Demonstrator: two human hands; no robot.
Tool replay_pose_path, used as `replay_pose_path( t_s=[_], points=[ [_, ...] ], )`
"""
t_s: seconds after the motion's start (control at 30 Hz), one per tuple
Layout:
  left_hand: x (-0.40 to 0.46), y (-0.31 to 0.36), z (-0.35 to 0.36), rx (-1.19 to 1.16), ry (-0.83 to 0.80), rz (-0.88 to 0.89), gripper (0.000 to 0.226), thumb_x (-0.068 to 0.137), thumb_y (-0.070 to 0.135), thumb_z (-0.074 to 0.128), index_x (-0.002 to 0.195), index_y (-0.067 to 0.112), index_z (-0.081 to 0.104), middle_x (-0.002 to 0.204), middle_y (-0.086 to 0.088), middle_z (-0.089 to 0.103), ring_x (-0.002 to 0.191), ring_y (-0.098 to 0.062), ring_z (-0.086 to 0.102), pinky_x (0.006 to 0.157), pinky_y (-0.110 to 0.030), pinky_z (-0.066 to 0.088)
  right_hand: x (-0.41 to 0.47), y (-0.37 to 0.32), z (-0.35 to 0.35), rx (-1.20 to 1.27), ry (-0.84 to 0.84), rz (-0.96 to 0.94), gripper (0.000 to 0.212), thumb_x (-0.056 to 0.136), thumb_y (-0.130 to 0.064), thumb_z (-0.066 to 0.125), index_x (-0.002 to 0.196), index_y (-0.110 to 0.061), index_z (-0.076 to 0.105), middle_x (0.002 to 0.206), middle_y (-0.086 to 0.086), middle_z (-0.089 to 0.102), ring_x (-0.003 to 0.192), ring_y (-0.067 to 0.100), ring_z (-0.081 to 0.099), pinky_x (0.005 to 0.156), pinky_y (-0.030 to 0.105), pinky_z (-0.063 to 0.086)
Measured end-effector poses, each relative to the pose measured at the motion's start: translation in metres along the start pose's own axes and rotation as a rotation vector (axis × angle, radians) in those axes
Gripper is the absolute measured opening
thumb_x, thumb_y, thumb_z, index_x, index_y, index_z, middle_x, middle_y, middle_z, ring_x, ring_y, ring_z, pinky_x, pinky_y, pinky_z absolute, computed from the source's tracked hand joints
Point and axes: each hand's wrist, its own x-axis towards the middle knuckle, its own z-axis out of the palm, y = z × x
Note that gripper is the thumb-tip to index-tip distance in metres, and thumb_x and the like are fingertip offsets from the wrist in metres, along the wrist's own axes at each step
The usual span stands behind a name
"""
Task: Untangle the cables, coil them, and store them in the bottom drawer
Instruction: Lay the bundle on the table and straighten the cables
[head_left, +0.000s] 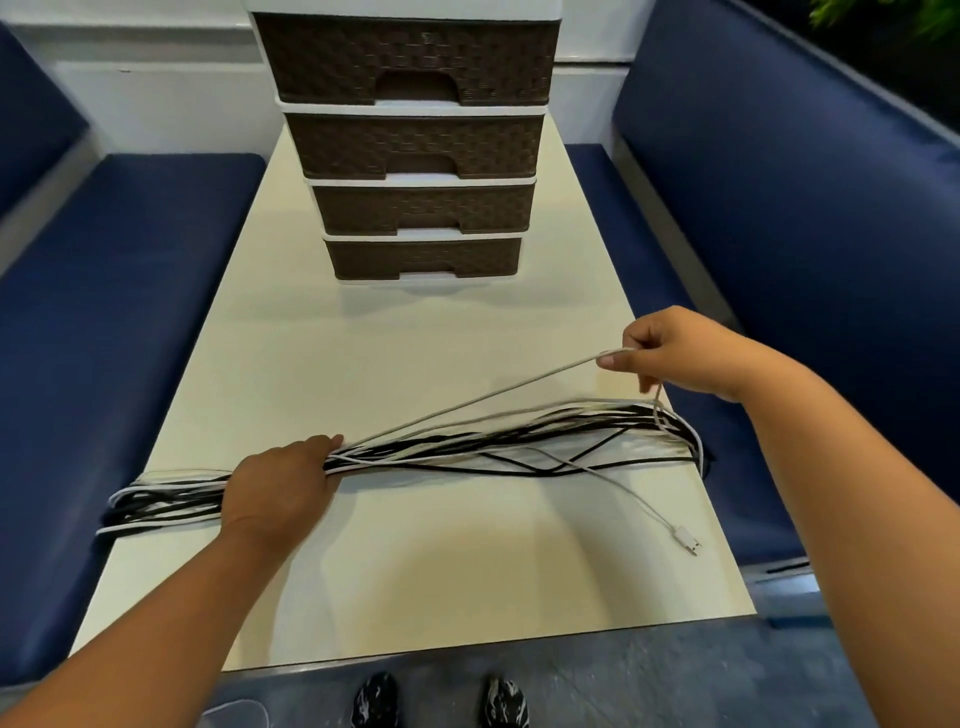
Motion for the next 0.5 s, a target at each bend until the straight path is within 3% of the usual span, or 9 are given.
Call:
replay_pose_path(
  t_s=[0.07,0.13,0.23,0.3,0.37,0.43,0.5],
  points=[
    [0.0,0.001,-0.001,0.003,-0.006,-0.006,0.041,0.095,0.038,0.053,0.135,0.03,0.054,0.116,0.001,0.069,0.099,-0.027,0.065,0.076,-0.032,0.045,-0.003,0.006,-0.001,0.132,-0.011,-0.005,0.047,0.075,-0.041,0.08,0.062,-0.006,0.051,0.054,0.012,0.049,0.051,0.02,0.043,0.057,0.033,0.039],
    [-0.001,0.001,-0.001,0.006,-0.006,-0.008,0.039,0.095,0.037,0.053,0.132,0.028,0.057,0.113,0.0,0.071,0.096,-0.028,0.066,0.074,-0.032,0.045,-0.003,0.01,-0.003,0.105,-0.002,0.008,0.046,0.07,-0.039,0.085,0.06,-0.011,0.05,0.053,0.004,0.042,0.051,0.017,0.037,0.052,0.031,0.036],
    [-0.001,0.002,-0.002,0.002,0.012,-0.002,0.034,0.094,0.035,0.054,0.125,0.025,0.062,0.106,-0.003,0.073,0.091,-0.031,0.067,0.07,-0.033,0.045,-0.001,0.015,-0.002,-0.368,0.089,-0.003,0.045,0.073,-0.051,0.079,0.062,-0.017,0.05,0.057,-0.003,0.05,0.052,0.014,0.042,0.049,0.029,0.036],
    [-0.002,0.002,-0.002,-0.001,0.012,0.001,0.033,0.095,0.035,0.053,0.124,0.025,0.063,0.106,-0.003,0.073,0.091,-0.032,0.067,0.07,-0.033,0.045,0.0,0.019,-0.004,-0.47,0.214,-0.012,0.044,0.078,-0.056,0.071,0.066,-0.019,0.053,0.061,-0.001,0.057,0.056,0.015,0.049,0.053,0.033,0.04],
    [-0.002,0.002,-0.002,0.01,0.008,0.0,0.034,0.095,0.037,0.052,0.127,0.027,0.061,0.108,-0.001,0.072,0.093,-0.03,0.067,0.071,-0.033,0.044,-0.001,0.027,-0.01,-0.218,0.232,0.038,0.044,0.082,-0.053,0.07,0.074,-0.011,0.057,0.066,0.006,0.065,0.058,0.015,0.057,0.06,0.035,0.047],
    [-0.001,0.001,-0.001,0.009,0.01,0.002,0.034,0.095,0.037,0.052,0.127,0.027,0.061,0.109,0.0,0.072,0.094,-0.029,0.067,0.069,-0.032,0.042,-0.007,0.036,-0.017,0.137,0.111,0.088,0.04,0.086,-0.042,0.069,0.079,-0.003,0.059,0.067,0.013,0.067,0.059,0.017,0.066,0.068,0.037,0.053],
    [-0.001,0.0,-0.001,0.006,0.01,0.002,0.033,0.095,0.037,0.052,0.126,0.028,0.061,0.109,0.001,0.072,0.093,-0.028,0.067,0.067,-0.032,0.039,-0.014,0.045,-0.024,0.307,0.009,0.077,0.033,0.087,-0.033,0.07,0.073,-0.006,0.057,0.056,0.012,0.057,0.05,0.021,0.058,0.066,0.039,0.053]
  ],
)
